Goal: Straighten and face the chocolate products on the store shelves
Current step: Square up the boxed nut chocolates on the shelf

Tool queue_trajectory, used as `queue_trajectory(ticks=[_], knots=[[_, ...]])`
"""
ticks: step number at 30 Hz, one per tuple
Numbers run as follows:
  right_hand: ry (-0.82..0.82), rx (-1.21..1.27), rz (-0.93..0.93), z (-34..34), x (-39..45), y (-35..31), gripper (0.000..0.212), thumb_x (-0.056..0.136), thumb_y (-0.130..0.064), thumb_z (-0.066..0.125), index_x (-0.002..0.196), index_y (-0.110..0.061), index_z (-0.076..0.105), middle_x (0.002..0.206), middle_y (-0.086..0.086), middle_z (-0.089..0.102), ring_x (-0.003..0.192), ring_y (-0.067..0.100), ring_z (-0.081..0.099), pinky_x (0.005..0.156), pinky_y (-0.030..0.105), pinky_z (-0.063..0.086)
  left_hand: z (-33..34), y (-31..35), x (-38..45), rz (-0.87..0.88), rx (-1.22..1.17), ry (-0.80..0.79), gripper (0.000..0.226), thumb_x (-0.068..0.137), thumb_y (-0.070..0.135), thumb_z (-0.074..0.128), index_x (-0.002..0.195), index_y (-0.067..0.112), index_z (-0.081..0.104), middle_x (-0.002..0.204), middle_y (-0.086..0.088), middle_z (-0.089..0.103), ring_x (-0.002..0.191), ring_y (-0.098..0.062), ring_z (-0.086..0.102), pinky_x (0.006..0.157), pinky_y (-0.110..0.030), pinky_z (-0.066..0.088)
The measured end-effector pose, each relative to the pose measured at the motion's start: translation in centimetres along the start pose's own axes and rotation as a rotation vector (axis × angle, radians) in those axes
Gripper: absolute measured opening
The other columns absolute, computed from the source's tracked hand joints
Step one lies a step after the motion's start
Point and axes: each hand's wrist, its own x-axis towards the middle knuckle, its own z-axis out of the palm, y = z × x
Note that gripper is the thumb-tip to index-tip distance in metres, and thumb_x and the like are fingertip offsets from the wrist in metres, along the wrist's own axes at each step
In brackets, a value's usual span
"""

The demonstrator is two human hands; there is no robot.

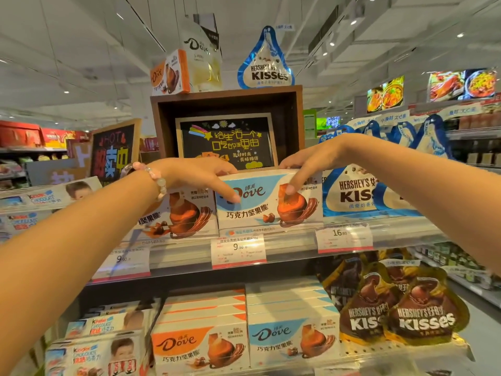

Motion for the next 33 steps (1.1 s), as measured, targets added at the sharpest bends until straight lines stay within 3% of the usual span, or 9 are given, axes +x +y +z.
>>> queue_trajectory(ticks=[4,15,18,22,26,29,33], knots=[[0.035,0.092,-0.034,-0.1,0.0,0.6,0.060,0.072,-0.037,0.072,0.124,-0.024,0.047,0.116,0.002,0.067,0.101,0.019,0.066,0.085,0.032,0.056,-0.3,-0.1,-0.4,0.023,-0.053,0.118,0.076,0.050,0.065,0.065,0.113,0.022,0.061,0.117,0.000,0.061,0.112,-0.019,0.056,0.105,-0.048,0.037],[0.148,0.077,-0.119,0.4,0.3,1.5,0.033,0.084,-0.024,0.064,0.116,-0.017,0.058,0.104,-0.002,0.071,0.092,0.011,0.069,0.065,0.015,0.052,-0.2,-0.3,-0.3,0.022,-0.130,0.113,0.063,0.052,0.051,0.072,0.107,0.021,0.064,0.108,-0.005,0.070,0.106,-0.022,0.063,0.102,-0.050,0.041],[0.146,-0.043,-0.104,0.1,0.2,0.8,0.034,0.084,-0.026,0.063,0.117,-0.017,0.058,0.106,-0.002,0.070,0.090,0.009,0.068,0.063,0.013,0.052,-0.3,-0.1,-0.4,0.014,-0.114,0.104,0.064,0.054,0.051,0.072,0.109,0.020,0.064,0.107,-0.002,0.071,0.105,-0.018,0.064,0.100,-0.046,0.044],[0.123,-0.251,-0.078,-0.6,0.3,-1.1,0.052,0.078,-0.042,0.065,0.120,-0.011,0.058,0.118,0.005,0.063,0.097,0.015,0.064,0.078,0.021,0.053,-0.8,-0.7,-1.0,0.014,-0.044,0.212,0.078,0.051,0.062,0.078,0.117,0.023,0.060,0.116,0.007,0.065,0.111,-0.009,0.058,0.098,-0.034,0.046],[0.209,-0.185,-0.176,0.4,0.7,-4.3,0.081,0.067,-0.059,0.063,0.129,-0.009,0.051,0.132,0.003,0.052,0.102,0.002,0.051,0.077,0.012,0.037,-2.1,-2.5,-3.2,-0.006,0.005,0.286,0.073,0.050,0.069,0.071,0.111,0.032,0.058,0.112,0.016,0.060,0.108,-0.003,0.055,0.080,-0.017,0.042],[0.270,-0.193,-0.236,1.3,2.3,-6.5,0.073,0.074,-0.054,0.056,0.133,-0.013,0.048,0.142,0.001,0.044,0.118,0.011,0.045,0.092,0.020,0.035,-3.6,-4.7,-5.2,-0.076,0.129,0.270,0.084,0.053,0.069,0.070,0.122,0.024,0.056,0.115,0.013,0.058,0.106,-0.006,0.055,0.080,-0.016,0.040],[0.299,-0.232,-0.223,2.5,4.9,-9.3,0.074,0.073,-0.057,0.059,0.131,-0.012,0.050,0.134,0.003,0.051,0.119,0.020,0.049,0.105,0.039,0.038,-5.4,-7.3,-7.1,-0.153,0.195,0.187,0.081,0.054,0.067,0.072,0.120,0.023,0.056,0.115,0.011,0.058,0.105,-0.007,0.055,0.086,-0.022,0.043]])
